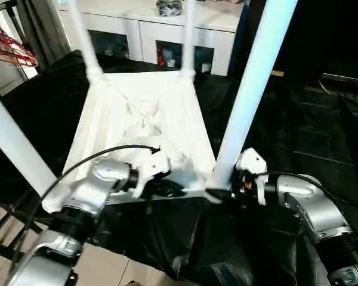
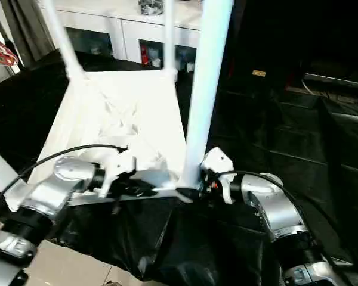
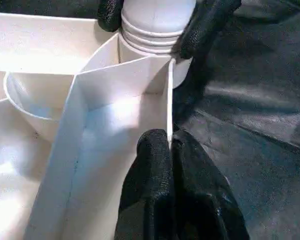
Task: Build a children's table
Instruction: Rotate leg to tighten
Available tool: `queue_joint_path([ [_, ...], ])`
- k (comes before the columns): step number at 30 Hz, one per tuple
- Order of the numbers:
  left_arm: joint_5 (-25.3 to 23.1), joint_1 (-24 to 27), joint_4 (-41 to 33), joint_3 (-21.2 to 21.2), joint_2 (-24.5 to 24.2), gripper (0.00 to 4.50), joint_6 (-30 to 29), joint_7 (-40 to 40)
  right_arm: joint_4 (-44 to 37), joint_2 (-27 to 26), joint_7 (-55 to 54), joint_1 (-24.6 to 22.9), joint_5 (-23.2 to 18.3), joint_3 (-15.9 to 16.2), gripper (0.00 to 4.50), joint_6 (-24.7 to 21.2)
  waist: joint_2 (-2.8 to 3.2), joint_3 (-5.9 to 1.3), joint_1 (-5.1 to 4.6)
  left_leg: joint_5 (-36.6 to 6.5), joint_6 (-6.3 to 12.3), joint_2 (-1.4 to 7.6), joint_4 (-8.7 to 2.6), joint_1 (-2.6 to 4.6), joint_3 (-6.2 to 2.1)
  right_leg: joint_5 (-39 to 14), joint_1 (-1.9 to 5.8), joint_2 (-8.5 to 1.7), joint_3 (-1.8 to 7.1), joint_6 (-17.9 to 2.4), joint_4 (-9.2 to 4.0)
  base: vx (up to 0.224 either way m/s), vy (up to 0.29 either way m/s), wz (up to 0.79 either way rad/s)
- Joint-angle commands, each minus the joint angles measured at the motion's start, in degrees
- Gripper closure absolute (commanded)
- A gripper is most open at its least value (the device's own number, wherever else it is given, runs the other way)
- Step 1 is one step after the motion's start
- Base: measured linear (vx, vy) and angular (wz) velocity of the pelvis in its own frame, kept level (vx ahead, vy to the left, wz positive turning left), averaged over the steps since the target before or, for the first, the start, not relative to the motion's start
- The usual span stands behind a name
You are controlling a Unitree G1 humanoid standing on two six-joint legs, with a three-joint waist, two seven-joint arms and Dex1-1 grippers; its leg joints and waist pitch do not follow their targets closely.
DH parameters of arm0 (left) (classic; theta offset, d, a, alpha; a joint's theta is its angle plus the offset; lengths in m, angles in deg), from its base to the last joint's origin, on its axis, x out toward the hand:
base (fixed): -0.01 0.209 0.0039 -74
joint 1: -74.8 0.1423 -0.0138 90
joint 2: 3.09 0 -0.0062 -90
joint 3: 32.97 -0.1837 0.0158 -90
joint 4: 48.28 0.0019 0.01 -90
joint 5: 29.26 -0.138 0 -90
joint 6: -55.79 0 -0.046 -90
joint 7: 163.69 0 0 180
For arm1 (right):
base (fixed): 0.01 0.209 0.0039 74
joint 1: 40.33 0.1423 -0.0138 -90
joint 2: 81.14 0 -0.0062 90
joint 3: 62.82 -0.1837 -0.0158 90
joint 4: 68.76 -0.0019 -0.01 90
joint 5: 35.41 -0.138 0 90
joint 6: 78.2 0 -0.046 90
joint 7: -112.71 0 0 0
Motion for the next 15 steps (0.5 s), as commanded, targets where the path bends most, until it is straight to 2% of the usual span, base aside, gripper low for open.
queue_joint_path([
  [1,1.31,-0.60,-2.58,-0.42,0.45,4.50,0.96,0.91,-1.15,-0.67,1.07,-1.18,-0.20,2.19,1.69,-0.93,-0.20,-3.46,0.07,-13.39,2.80,3.25,-4.15,0.91,-1.20,-13.41,2.52,-3.31,2.45,-14.39,-3.29,0.000,0.000,0.00],
  [6,0.75,-0.64,-1.89,-0.05,1.52,4.50,1.34,-2.01,-1.10,-2.25,-1.14,-1.73,-0.31,1.98,1.80,-1.35,-0.20,-3.52,0.04,-13.13,2.63,3.21,-4.14,0.85,-1.21,-12.69,2.57,-3.28,2.45,-14.39,-3.19,0.000,0.000,0.00],
  [8,0.24,-0.92,-1.22,0.36,2.43,4.50,1.18,-4.70,-0.60,-3.27,-3.39,-1.86,0.09,1.58,1.81,-1.30,-0.26,-3.39,-0.02,-13.89,2.22,3.15,-4.21,0.88,-1.26,-14.01,2.51,-3.36,2.49,-14.09,-3.43,0.000,0.000,0.00],
  [9,-0.32,-1.43,-0.23,0.94,3.97,4.50,1.09,-8.06,1.74,-5.66,-9.99,-1.15,1.80,0.18,1.81,-1.10,-0.27,-3.33,-0.11,-14.21,1.93,3.15,-4.26,0.90,-1.27,-14.81,2.40,-3.38,2.53,-13.83,-3.53,0.000,0.000,0.00],
  [10,-0.32,-1.43,-0.23,0.94,3.97,4.50,1.09,-8.06,1.74,-5.66,-9.99,-1.15,1.80,0.18,1.81,-1.10,-0.28,-3.22,-0.35,-15.63,1.20,2.99,-4.32,1.01,-1.32,-17.43,2.24,-3.40,2.47,-13.22,-3.88,0.000,0.000,0.00],
  [11,-0.90,-1.82,0.31,1.44,5.64,4.50,0.43,-11.59,4.36,-8.21,-16.69,-0.31,3.25,-1.20,1.81,-1.06,-0.50,-3.20,-0.57,-16.46,0.65,2.94,-4.44,0.87,-1.53,-20.17,2.45,-3.53,2.40,-12.12,-4.07,0.000,0.000,0.00],
  [12,-1.00,-1.88,0.39,1.51,5.92,4.50,0.30,-12.17,4.76,-8.61,-17.69,-0.18,3.43,-1.41,1.82,-1.09,-0.50,-3.20,-0.57,-16.46,0.65,2.94,-4.44,0.87,-1.53,-20.17,2.45,-3.53,2.40,-12.12,-4.07,0.000,0.000,0.00],
  [13,-2.28,-2.60,1.25,1.98,8.25,4.50,-1.67,-17.71,7.55,-11.99,-25.16,0.85,4.10,-3.31,1.82,-1.36,-0.40,-3.01,-1.18,-18.36,-0.38,2.85,-4.49,1.01,-1.67,-24.00,2.08,-3.46,2.32,-10.87,-4.46,0.000,0.000,0.00],
  [14,-3.10,-3.15,2.01,2.17,9.73,4.50,-2.84,-21.13,9.17,-14.17,-29.93,1.58,4.43,-4.53,1.82,-1.66,-0.71,-2.93,-1.62,-19.50,-0.89,2.74,-4.47,1.21,-1.67,-26.31,1.71,-3.43,2.31,-10.18,-4.81,0.000,0.000,0.00],
  [15,-3.33,-3.40,2.37,2.21,10.34,4.50,-3.22,-22.38,9.84,-14.95,-31.78,1.93,4.76,-4.79,1.82,-1.66,-0.61,-2.89,-1.76,-19.94,-1.10,2.68,-4.44,1.23,-1.83,-27.60,1.72,-3.56,2.22,-9.86,-4.85,0.000,0.000,0.00],
])
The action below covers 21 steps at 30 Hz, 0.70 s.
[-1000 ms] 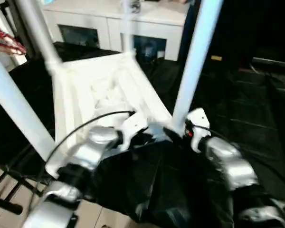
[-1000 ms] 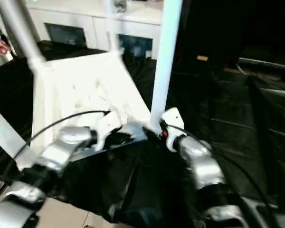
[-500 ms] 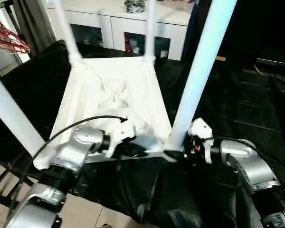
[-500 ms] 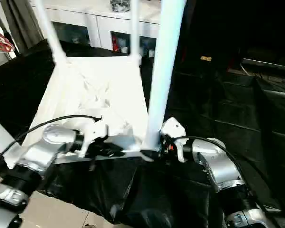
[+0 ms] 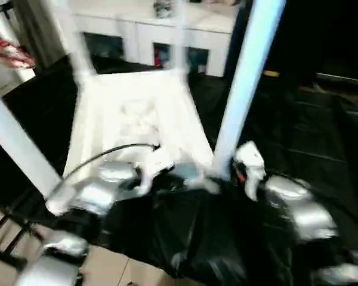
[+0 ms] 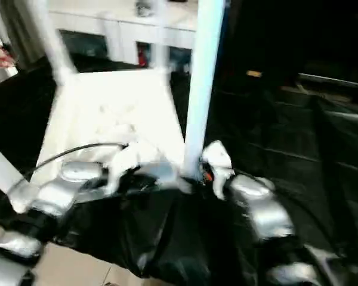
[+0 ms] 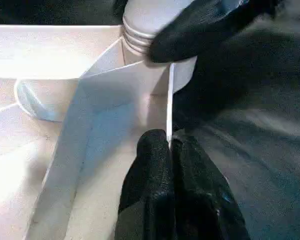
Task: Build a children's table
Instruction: Rotate leg to tighten
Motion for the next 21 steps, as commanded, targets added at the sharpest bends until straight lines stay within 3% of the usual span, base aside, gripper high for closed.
queue_joint_path([
  [1,0.71,-1.99,-0.43,0.22,3.05,4.50,-0.57,-4.55,3.29,-2.34,-4.96,0.05,1.46,2.11,1.82,-1.20,-0.81,-2.93,-0.16,-19.94,-1.05,2.66,-4.52,0.91,-1.92,-28.74,1.83,-3.53,2.04,-9.39,-5.07,0.000,0.000,0.00],
  [2,0.61,-2.16,-0.17,0.23,3.49,4.50,-0.82,-5.55,3.77,-2.91,-6.34,0.30,1.85,2.05,1.82,-1.09,-0.56,-2.91,0.02,-19.94,-0.45,2.65,-4.45,1.11,-1.88,-30.18,1.54,-3.55,2.12,-8.11,-5.58,0.000,0.000,0.00],
  [3,0.39,-2.90,0.80,0.49,5.97,4.50,-1.70,-9.45,6.24,-6.39,-12.53,1.81,2.26,1.09,1.82,-0.83,-0.39,-2.94,0.02,-19.86,-0.38,2.63,-4.44,1.13,-1.84,-29.71,1.44,-3.53,2.19,-8.12,-5.58,0.000,0.000,0.00],
  [6,-0.42,-3.09,1.43,0.26,7.68,4.50,-1.46,-11.86,8.33,-9.04,-16.24,2.99,3.33,1.12,1.82,1.14,-0.48,-3.11,-0.07,-18.76,-0.15,2.62,-4.66,0.79,-1.96,-27.66,1.74,-3.40,2.06,-7.99,-5.44,0.000,0.000,0.00],
  [7,-0.82,-3.04,1.60,0.06,8.12,4.50,-1.13,-12.43,9.01,-9.71,-16.99,3.31,4.01,1.55,1.82,2.49,-0.38,-3.11,-0.11,-18.70,-0.16,2.72,-4.65,0.87,-1.83,-25.99,1.49,-3.36,2.16,-8.51,-5.35,0.000,0.000,0.00],
  [10,-0.86,-2.12,0.35,-0.75,8.52,4.50,-1.11,-10.92,9.07,-11.29,-13.85,4.04,1.73,0.63,1.82,4.06,-0.36,-3.25,-0.05,-17.86,0.73,2.68,-4.71,0.54,-1.78,-22.63,1.94,-3.31,2.21,-9.42,-4.93,0.000,0.000,0.00],
  [12,-0.77,-1.93,-0.02,-0.95,8.35,4.50,-1.16,-10.57,8.79,-11.34,-13.29,4.03,0.94,0.29,1.27,4.03,-0.37,-3.32,0.02,-17.31,1.21,2.71,-4.65,0.63,-1.64,-20.44,1.93,-3.23,2.33,-10.23,-4.71,0.000,0.000,0.00],
  [17,0.23,-0.87,-1.61,-1.21,5.28,4.50,1.33,-5.10,7.99,-7.08,-7.54,4.41,-0.03,-0.08,0.85,4.52,-0.31,-3.43,0.04,-15.83,2.29,2.70,-4.48,0.31,-1.53,-17.74,2.41,-3.32,2.31,-11.54,-4.33,0.000,0.000,0.00],
  [21,2.31,1.00,-4.24,-1.62,1.93,4.50,2.36,2.01,7.15,-1.58,-0.17,4.35,0.95,1.40,0.78,6.22,-0.05,-3.49,0.28,-14.73,2.76,2.81,-4.29,0.52,-1.34,-16.16,2.28,-3.33,2.35,-12.60,-4.14,0.000,0.000,0.00],
])
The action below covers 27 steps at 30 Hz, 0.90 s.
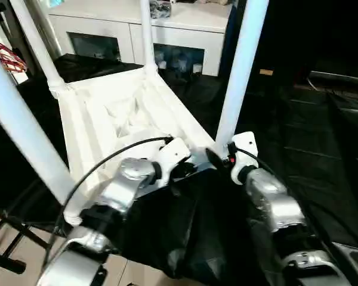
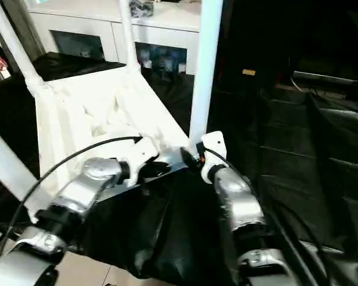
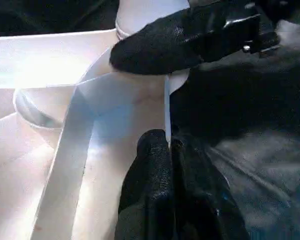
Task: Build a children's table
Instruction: Rotate leg to tighten
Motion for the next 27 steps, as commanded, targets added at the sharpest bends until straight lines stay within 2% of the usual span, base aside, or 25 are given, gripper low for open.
queue_joint_path([
  [1,3.43,0.99,-3.13,-1.55,-0.15,4.50,3.30,5.85,-1.04,1.13,5.69,-0.05,-0.77,2.25,0.78,0.36,-0.38,-3.40,0.16,-14.66,3.02,2.95,-4.09,0.57,-1.23,-15.42,2.39,-3.32,2.45,-12.79,-3.79,0.000,0.000,0.00],
  [6,4.73,1.75,-4.52,-1.81,-2.86,4.50,3.90,11.24,-5.31,5.80,17.13,-1.78,-3.34,3.90,0.78,-0.75,-0.29,-3.58,0.25,-12.19,4.03,3.02,-3.95,0.47,-1.27,-11.26,2.75,-3.15,2.40,-13.88,-3.19,0.000,0.000,0.00],
  [7,5.02,1.73,-4.65,-1.79,-3.72,4.50,4.01,12.79,-6.66,7.31,20.63,-2.48,-3.97,4.41,0.78,-0.92,-0.44,-3.62,0.48,-11.06,4.98,3.10,-3.81,0.50,-1.14,-9.29,2.79,-3.14,2.41,-14.63,-2.93,0.000,0.000,0.00],
  [10,5.76,1.70,-5.05,-1.63,-5.23,4.50,3.83,15.73,-8.32,10.40,27.17,-3.78,-4.63,5.88,0.78,-0.73,-0.38,-3.57,1.04,-10.23,5.67,3.24,-3.66,0.48,-0.94,-8.60,2.79,-3.18,2.31,-15.45,-2.74,0.000,0.000,0.00],
  [12,5.90,1.74,-5.20,-1.65,-5.49,4.50,3.78,16.01,-8.49,10.91,27.98,-3.96,-4.79,6.24,0.78,-0.50,-0.44,-3.52,1.35,-10.51,5.52,3.29,-3.66,0.54,-0.91,-9.74,2.71,-3.29,2.37,-15.32,-2.84,0.000,0.000,0.00],
  [13,6.59,1.79,-5.65,-1.72,-6.17,4.50,3.42,17.58,-9.21,12.01,30.18,-4.35,-5.36,6.97,1.05,-0.90,-0.44,-3.44,1.50,-11.35,5.06,3.25,-3.76,0.58,-0.92,-11.47,2.68,-3.26,2.32,-15.00,-3.06,0.000,0.000,0.00],
  [17,7.04,1.88,-5.99,-1.94,-6.99,4.50,3.19,19.54,-10.28,12.92,32.40,-4.79,-5.69,7.86,1.24,-1.66,-0.48,-3.34,1.72,-13.39,3.68,3.33,-3.92,0.88,-0.94,-14.96,2.40,-3.25,2.42,-14.14,-3.32,0.000,0.000,0.00],
  [18,7.16,1.97,-6.22,-2.04,-7.29,4.50,2.99,20.18,-10.87,13.25,33.14,-5.07,-5.75,8.19,1.48,-1.94,-0.48,-3.37,1.75,-13.31,3.48,3.35,-3.96,0.82,-0.98,-14.92,2.46,-3.30,2.47,-13.91,-3.32,0.000,0.000,0.00],
  [23,7.58,2.03,-6.47,-2.21,-8.38,4.50,2.44,22.05,-12.01,14.06,35.15,-5.78,-5.55,8.97,1.74,-2.39,-0.49,-3.50,1.96,-11.70,3.71,3.29,-3.88,0.67,-0.99,-12.31,2.53,-3.24,2.41,-14.31,-2.96,0.000,0.000,0.00],
  [25,7.61,1.96,-6.33,-2.24,-8.59,4.50,2.52,22.23,-11.99,14.25,35.44,-5.86,-5.35,9.47,1.75,-2.29,-0.45,-3.52,1.98,-11.54,3.80,3.26,-3.82,0.65,-0.97,-11.93,2.56,-3.29,2.40,-14.52,-2.95,0.000,0.000,0.00],
  [26,7.73,2.02,-6.39,-2.21,-8.65,4.50,2.48,22.19,-12.14,14.19,35.31,-6.04,-5.22,9.77,1.76,-2.22,-0.25,-3.52,2.02,-11.58,3.74,3.23,-3.80,0.67,-0.98,-12.07,2.56,-3.30,2.40,-14.54,-2.98,0.000,0.000,0.00],
  [27,7.74,2.03,-6.41,-2.20,-8.66,4.50,2.47,22.18,-12.16,14.18,35.29,-6.07,-5.20,9.82,1.76,-2.21,-0.34,-3.54,1.99,-11.52,3.73,3.23,-3.81,0.62,-0.99,-12.03,2.62,-3.29,2.39,-14.50,-2.96,0.000,0.000,0.00],
])
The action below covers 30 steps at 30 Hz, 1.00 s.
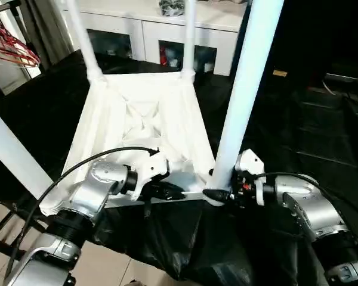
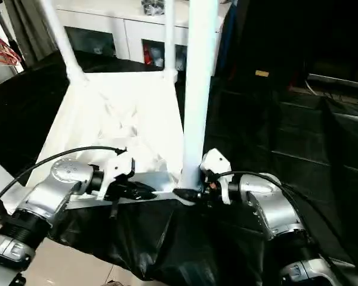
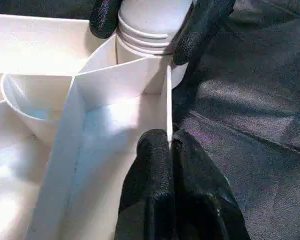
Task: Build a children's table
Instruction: Rotate leg to tighten
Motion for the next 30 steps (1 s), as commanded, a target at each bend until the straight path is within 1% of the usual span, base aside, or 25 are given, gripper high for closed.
queue_joint_path([
  [1,1.42,-0.55,-2.46,-0.10,0.80,4.50,0.31,-0.35,-1.33,-0.53,0.30,-1.37,0.24,1.83,1.76,-0.66,-0.39,-3.61,0.06,-11.50,3.58,3.16,-3.96,0.84,-1.11,-12.05,2.67,-3.30,2.37,-14.49,-3.01,0.000,0.000,0.00],
  [3,1.03,-0.56,-2.22,0.06,1.11,4.50,0.38,-1.41,-1.55,-0.99,-0.70,-1.77,0.16,1.52,1.76,-0.76,-0.42,-3.59,0.11,-11.61,3.47,3.17,-3.99,0.86,-1.15,-12.41,2.66,-3.31,2.40,-14.27,-3.06,0.000,0.000,0.00],
  [4,0.44,-0.84,-1.50,0.53,1.91,4.50,0.27,-3.84,-1.71,-1.99,-2.93,-2.22,0.12,0.86,1.76,-1.45,-0.47,-3.57,0.02,-11.77,3.39,3.17,-4.02,0.86,-1.13,-12.54,2.57,-3.26,2.43,-14.15,-3.12,0.000,0.000,0.00],
  [6,-0.37,-1.35,-0.39,1.26,3.28,4.50,0.39,-7.68,-0.97,-4.06,-8.56,-2.37,1.17,-0.36,1.76,-1.96,-0.46,-3.45,-0.11,-12.75,2.62,3.15,-4.16,0.91,-1.27,-14.30,2.49,-3.35,2.45,-13.74,-3.30,0.000,0.000,0.00],
  [7,-0.94,-1.72,0.21,1.66,4.10,4.50,0.35,-10.14,0.11,-5.45,-12.60,-2.09,2.08,-1.23,1.76,-1.78,-0.50,-3.38,-0.33,-13.56,1.83,3.05,-4.27,0.87,-1.35,-16.26,2.47,-3.43,2.44,-13.11,-3.52,0.000,0.000,0.00],
  [8,-1.35,-2.14,0.77,2.00,5.09,4.50,0.01,-12.47,1.42,-6.98,-16.56,-1.73,2.71,-2.22,1.77,-1.40,-0.76,-3.32,-0.54,-14.27,1.68,2.96,-4.30,0.92,-1.31,-17.60,2.39,-3.33,2.39,-12.72,-3.75,0.000,0.000,0.00],
  [9,-1.61,-2.44,1.19,2.23,6.02,4.50,-0.24,-14.31,2.43,-8.37,-19.69,-1.51,3.04,-3.00,1.77,-1.14,-0.61,-3.15,-0.73,-15.66,0.96,2.92,-4.38,1.07,-1.40,-20.69,2.20,-3.48,2.42,-11.82,-4.11,0.000,0.000,0.00],
  [10,-3.06,-3.36,2.76,2.89,8.53,4.50,-0.85,-20.82,4.60,-11.70,-27.29,-0.98,3.92,-4.55,1.77,-1.63,-0.70,-3.14,-0.91,-16.55,0.37,2.79,-4.39,1.14,-1.48,-23.39,2.14,-3.49,2.36,-10.71,-4.44,0.000,0.000,0.00],
  [11,-3.71,-3.64,3.37,3.08,10.05,4.50,-0.90,-24.01,5.90,-13.76,-32.14,-0.57,4.71,-5.28,1.78,-1.71,-0.66,-3.00,-1.08,-17.41,-0.32,2.82,-4.53,1.37,-1.57,-25.28,1.78,-3.42,2.36,-9.98,-4.69,0.000,0.000,0.00],
  [12,-3.77,-3.66,3.42,3.09,10.19,4.50,-0.90,-24.30,6.02,-13.95,-32.60,-0.53,4.79,-5.34,1.78,-1.72,-0.70,-3.02,-1.22,-17.87,-0.58,2.76,-4.51,1.39,-1.64,-26.19,1.75,-3.43,2.32,-9.54,-4.78,0.000,0.000,0.00],
  [13,-4.60,-3.92,4.10,3.25,11.78,4.50,-1.19,-27.89,7.51,-16.07,-38.29,0.16,5.95,-5.92,1.78,-1.90,-1.05,-3.09,-1.35,-18.09,-0.45,2.67,-4.57,1.18,-1.75,-27.22,2.03,-3.47,2.19,-8.70,-4.91,0.000,0.000,0.00],
  [14,-4.60,-3.92,4.10,3.25,11.78,4.50,-1.19,-27.89,7.51,-16.07,-38.29,0.16,5.95,-5.92,1.78,-1.90,-0.89,-3.02,-1.43,-18.00,-0.43,2.73,-4.60,1.18,-1.75,-27.17,1.90,-3.49,2.26,-8.53,-4.91,0.000,0.000,0.00],
  [15,-5.03,-4.06,4.52,3.26,12.68,4.50,-1.56,-29.71,8.53,-17.47,-41.78,0.72,6.51,-6.38,1.78,-2.34,-0.97,-3.05,-1.54,-18.14,-0.06,2.62,-4.57,1.20,-1.75,-27.52,1.85,-3.47,2.24,-8.08,-5.13,0.000,0.000,0.00],
  [16,-5.32,-4.03,4.79,3.10,13.77,4.50,-1.88,-31.22,9.92,-19.50,-45.59,1.57,6.49,-7.27,1.78,-2.92,-0.84,-3.09,-1.70,-17.70,0.11,2.59,-4.56,1.13,-1.69,-27.04,1.70,-3.41,2.35,-8.04,-5.09,0.000,0.000,0.00],
  [17,-5.38,-4.04,4.86,3.06,14.03,4.50,-1.95,-31.55,10.24,-19.95,-46.35,1.77,6.41,-7.49,1.78,-3.01,-0.97,-3.12,-1.74,-17.55,0.22,2.58,-4.57,1.06,-1.72,-26.91,1.74,-3.47,2.34,-8.04,-5.09,0.000,0.000,0.00],
  [18,-5.79,-4.04,5.00,2.66,14.93,4.50,-2.02,-32.47,11.44,-21.70,-48.15,2.64,6.40,-7.93,1.78,-2.23,-0.85,-3.20,-1.79,-17.06,0.37,2.55,-4.57,1.03,-1.72,-26.22,1.80,-3.43,2.32,-8.12,-5.00,0.000,0.000,0.00],
  [20,-6.20,-4.02,4.90,2.17,15.53,4.50,-1.93,-32.83,12.33,-22.82,-48.85,3.42,6.74,-7.82,1.78,-1.09,-0.73,-3.31,-1.83,-16.07,0.74,2.63,-4.57,0.85,-1.67,-23.00,1.93,-3.34,2.37,-8.76,-4.69,0.000,0.000,0.00],
  [21,-6.12,-4.09,4.75,1.93,15.77,4.50,-1.89,-32.31,12.50,-23.44,-47.85,3.92,5.85,-8.24,1.43,-0.50,-0.75,-3.31,-1.83,-15.95,0.88,2.62,-4.54,0.86,-1.60,-22.25,1.90,-3.30,2.41,-8.94,-4.63,0.000,0.000,0.00],
  [22,-6.19,-4.16,4.66,1.68,15.84,4.50,-1.71,-31.91,12.36,-23.78,-46.91,4.24,5.16,-8.43,1.08,-0.23,-0.76,-3.36,-1.81,-15.63,1.33,2.58,-4.49,0.75,-1.56,-21.10,2.06,-3.35,2.43,-9.30,-4.49,0.000,0.000,0.00],
  [23,-6.07,-4.11,4.51,1.55,15.74,4.50,-1.47,-31.22,12.13,-23.82,-46.21,4.38,4.65,-8.60,1.08,-0.32,-0.57,-3.37,-1.75,-15.20,1.60,2.58,-4.48,0.76,-1.53,-20.24,2.09,-3.31,2.45,-9.58,-4.39,0.000,0.000,0.00],
  [24,-5.77,-3.86,4.06,1.35,15.38,4.50,-1.20,-29.90,11.49,-23.53,-44.49,4.21,3.94,-8.55,1.08,-0.47,-0.54,-3.36,-1.79,-15.34,1.85,2.56,-4.48,0.79,-1.48,-20.03,2.12,-3.26,2.44,-9.70,-4.44,0.000,0.000,0.00],
  [25,-5.64,-3.61,3.64,1.19,14.94,4.50,-1.08,-29.06,10.82,-23.02,-43.24,3.97,3.61,-8.21,1.08,-0.67,-0.24,-3.36,-1.78,-15.19,1.92,2.61,-4.52,0.71,-1.56,-19.42,2.22,-3.27,2.43,-9.95,-4.31,0.000,0.000,0.00],
  [27,-5.14,-3.10,2.76,0.88,14.01,4.50,-0.42,-26.95,9.27,-21.68,-40.83,3.37,3.05,-7.69,0.74,-1.13,-0.42,-3.39,-1.85,-15.47,1.98,2.62,-4.50,0.75,-1.49,-19.14,2.26,-3.21,2.40,-10.22,-4.32,0.000,0.000,0.00],
  [29,-4.79,-2.87,2.33,0.70,13.48,4.50,0.26,-25.64,8.46,-20.88,-39.67,3.12,2.98,-7.49,0.65,-1.44,-0.37,-3.39,-1.83,-15.33,2.17,2.63,-4.47,0.72,-1.46,-18.78,2.29,-3.23,2.42,-10.51,-4.32,0.000,0.000,0.00],
  [30,-4.11,-2.52,1.78,0.78,12.63,4.50,1.14,-23.91,7.62,-18.96,-37.65,2.79,3.38,-6.94,0.61,-1.49,-0.46,-3.36,-1.75,-15.33,2.22,2.63,-4.49,0.74,-1.46,-18.94,2.35,-3.19,2.39,-10.40,-4.38,0.000,0.000,0.00],
])
